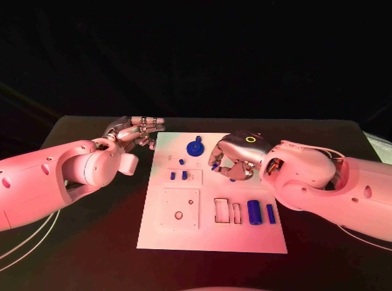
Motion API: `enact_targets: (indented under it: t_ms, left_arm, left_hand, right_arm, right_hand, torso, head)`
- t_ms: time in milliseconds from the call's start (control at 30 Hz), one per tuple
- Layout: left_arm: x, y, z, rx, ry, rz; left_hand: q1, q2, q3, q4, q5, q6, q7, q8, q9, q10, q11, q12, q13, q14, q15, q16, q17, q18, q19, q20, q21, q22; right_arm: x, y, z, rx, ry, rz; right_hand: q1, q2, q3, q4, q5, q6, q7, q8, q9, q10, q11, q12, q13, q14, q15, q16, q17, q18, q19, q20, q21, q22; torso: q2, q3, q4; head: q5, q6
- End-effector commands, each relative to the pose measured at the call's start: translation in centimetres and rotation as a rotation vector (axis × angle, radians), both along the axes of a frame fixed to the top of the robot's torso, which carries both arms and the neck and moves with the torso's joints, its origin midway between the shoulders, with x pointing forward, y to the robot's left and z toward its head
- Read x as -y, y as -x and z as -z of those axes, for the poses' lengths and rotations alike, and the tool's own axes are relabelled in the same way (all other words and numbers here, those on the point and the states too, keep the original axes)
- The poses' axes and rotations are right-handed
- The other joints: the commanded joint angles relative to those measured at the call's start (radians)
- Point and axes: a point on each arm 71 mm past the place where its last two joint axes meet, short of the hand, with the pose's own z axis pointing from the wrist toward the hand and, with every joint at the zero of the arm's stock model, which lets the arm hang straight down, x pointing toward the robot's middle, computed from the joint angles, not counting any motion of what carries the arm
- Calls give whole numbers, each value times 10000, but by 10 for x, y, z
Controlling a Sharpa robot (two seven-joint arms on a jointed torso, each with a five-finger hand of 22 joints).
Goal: Assemble the parts on the task board
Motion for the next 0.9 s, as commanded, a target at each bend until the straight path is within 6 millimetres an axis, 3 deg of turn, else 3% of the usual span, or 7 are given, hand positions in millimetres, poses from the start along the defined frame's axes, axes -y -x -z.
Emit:
enact_targets:
  t_ms: [33, 433, 900]
  left_arm:
    - [6, 1, 0, -22, 112, 336]
    - [11, 2, 0, -47, 96, 509]
    - [15, 3, -1, 7, 32, 659]
  left_hand:
    - [-35, 84, -62, -3, -36, -88, -10, 58, -16, -67, 1, 43, 10, -54, 19, -63, -17, 179, -54, 23, -48, -17]
    - [-33, 92, -78, -10, -35, -113, -2, 58, -23, -100, 9, 53, 9, -63, 25, -63, -30, 181, -59, 27, -72, -34]
    - [-43, 101, -104, -10, -35, -145, 13, 58, -30, -140, 23, 66, 9, -73, 35, -63, -48, 182, -62, 34, -94, -51]
  right_arm:
    - [-13, 6, 7, -297, -88, -441]
    - [-40, 19, 45, -1509, 480, -1200]
    - [-51, 20, 58, -1587, 604, -1268]
  right_hand:
    - [4, 56, 65, -9, 29, 16, 42, -2, 19, 73, 33, -41, -13, 451, -8, 46, 10, 39, 72, 12, 44, -20]
    - [-22, 82, 84, -26, 83, -38, 87, -32, 36, 47, 74, -92, -59, 438, 14, 38, -5, 46, 59, 26, 26, -54]
    - [-26, 88, 84, -29, 102, -41, 93, -34, 40, 48, 78, -97, -66, 437, 16, 49, 6, 46, 58, 28, 26, -54]
  torso:
    - [-8, -12, 1]
    - [3, -7, -16]
    - [6, 7, 1]
  head:
    - [93, -24]
    - [232, -102]
    - [292, -191]
